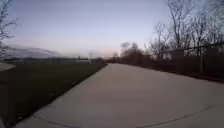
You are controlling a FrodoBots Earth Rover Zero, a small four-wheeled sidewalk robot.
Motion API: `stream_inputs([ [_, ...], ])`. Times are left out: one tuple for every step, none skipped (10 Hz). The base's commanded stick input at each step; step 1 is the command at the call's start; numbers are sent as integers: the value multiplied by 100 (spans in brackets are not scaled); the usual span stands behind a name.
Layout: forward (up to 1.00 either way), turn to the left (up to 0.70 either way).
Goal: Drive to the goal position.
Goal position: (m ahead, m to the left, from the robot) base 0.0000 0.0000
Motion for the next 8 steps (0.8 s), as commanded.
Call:
stream_inputs([
  [1,0],
  [4,0],
  [2,0],
  [0,0],
  [4,0],
  [0,0],
  [0,0],
  [1,0],
])
